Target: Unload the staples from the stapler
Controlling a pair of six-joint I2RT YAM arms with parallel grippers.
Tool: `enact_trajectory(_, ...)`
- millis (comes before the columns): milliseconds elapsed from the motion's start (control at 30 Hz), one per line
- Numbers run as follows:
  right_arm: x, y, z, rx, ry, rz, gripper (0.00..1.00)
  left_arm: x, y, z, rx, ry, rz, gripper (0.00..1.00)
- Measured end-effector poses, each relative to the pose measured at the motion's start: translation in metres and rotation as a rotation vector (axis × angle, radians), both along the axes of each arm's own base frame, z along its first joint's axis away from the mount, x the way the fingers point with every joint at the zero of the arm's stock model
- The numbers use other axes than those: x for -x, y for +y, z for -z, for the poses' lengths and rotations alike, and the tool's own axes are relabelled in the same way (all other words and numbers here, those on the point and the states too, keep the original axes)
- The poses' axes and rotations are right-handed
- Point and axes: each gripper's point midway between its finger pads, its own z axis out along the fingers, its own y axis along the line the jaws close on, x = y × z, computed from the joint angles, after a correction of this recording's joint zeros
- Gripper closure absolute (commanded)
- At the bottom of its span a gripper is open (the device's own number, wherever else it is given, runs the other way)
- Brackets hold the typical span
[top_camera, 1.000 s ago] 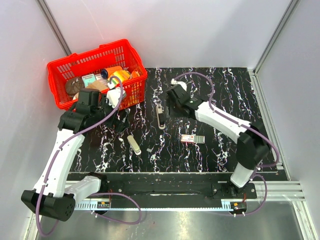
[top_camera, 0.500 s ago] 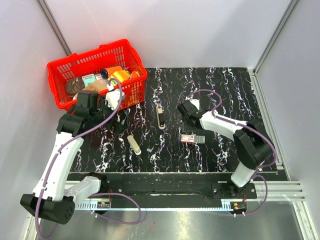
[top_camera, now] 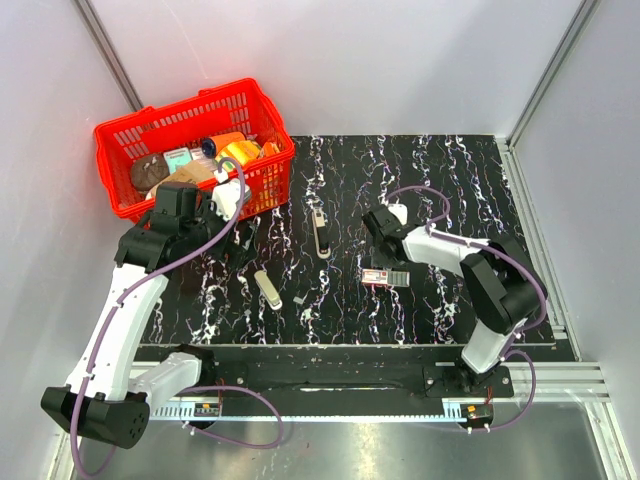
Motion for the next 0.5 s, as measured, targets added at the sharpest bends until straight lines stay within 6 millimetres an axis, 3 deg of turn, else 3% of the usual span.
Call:
enact_trajectory(333,0.006,0.001,0.003,-0.074,-0.042,0.061,0.53,0.0,0.0,0.0,0.006,0.003,-0.005,0.01)
enact_trajectory(500,0.023,0.002,0.002,-0.154,-0.036,0.092,0.54,0.0,-0.001,0.0,0.009,0.006,-0.005,0.01)
